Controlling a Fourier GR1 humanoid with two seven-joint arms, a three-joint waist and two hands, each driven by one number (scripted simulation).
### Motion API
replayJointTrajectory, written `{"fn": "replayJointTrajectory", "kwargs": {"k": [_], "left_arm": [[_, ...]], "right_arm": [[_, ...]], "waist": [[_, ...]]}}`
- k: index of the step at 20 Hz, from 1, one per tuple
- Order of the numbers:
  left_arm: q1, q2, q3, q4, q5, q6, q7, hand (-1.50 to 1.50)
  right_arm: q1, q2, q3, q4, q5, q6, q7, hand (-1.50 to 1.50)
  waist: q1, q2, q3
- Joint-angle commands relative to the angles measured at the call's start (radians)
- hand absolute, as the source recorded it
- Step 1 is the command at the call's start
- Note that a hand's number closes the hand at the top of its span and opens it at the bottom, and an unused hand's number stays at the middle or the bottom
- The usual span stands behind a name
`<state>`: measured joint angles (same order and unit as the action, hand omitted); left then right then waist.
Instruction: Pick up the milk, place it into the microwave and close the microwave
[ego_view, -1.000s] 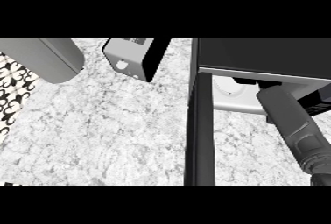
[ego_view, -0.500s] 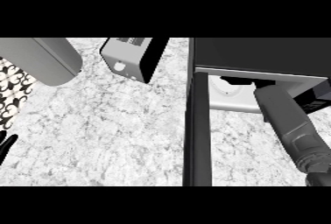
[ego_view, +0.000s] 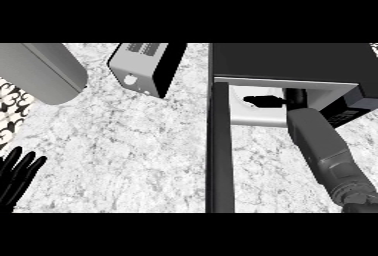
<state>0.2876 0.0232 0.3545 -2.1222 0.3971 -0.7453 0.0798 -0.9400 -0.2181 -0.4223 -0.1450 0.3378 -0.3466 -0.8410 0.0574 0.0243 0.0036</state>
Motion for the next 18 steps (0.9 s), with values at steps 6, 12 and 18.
{"fn": "replayJointTrajectory", "kwargs": {"k": [6,12,18], "left_arm": [[-0.008,-0.018,-0.11,-0.009,-0.007,0.021,0.05,1.5],[0.051,-0.023,-0.285,-0.101,-0.04,0.109,0.105,1.5],[-0.069,-0.023,-0.349,0.004,-0.131,0.175,0.121,1.5]], "right_arm": [[0.119,0.025,-0.043,-0.003,-0.081,0.257,-0.086,-1.5],[0.22,0.086,-0.039,-0.064,-0.125,0.37,-0.127,-1.5],[0.372,0.118,0.005,-0.163,-0.127,0.412,-0.162,-1.5]], "waist": [[-0.035,-0.015,-0.002],[-0.065,-0.032,-0.004],[-0.095,-0.037,-0.006]]}}
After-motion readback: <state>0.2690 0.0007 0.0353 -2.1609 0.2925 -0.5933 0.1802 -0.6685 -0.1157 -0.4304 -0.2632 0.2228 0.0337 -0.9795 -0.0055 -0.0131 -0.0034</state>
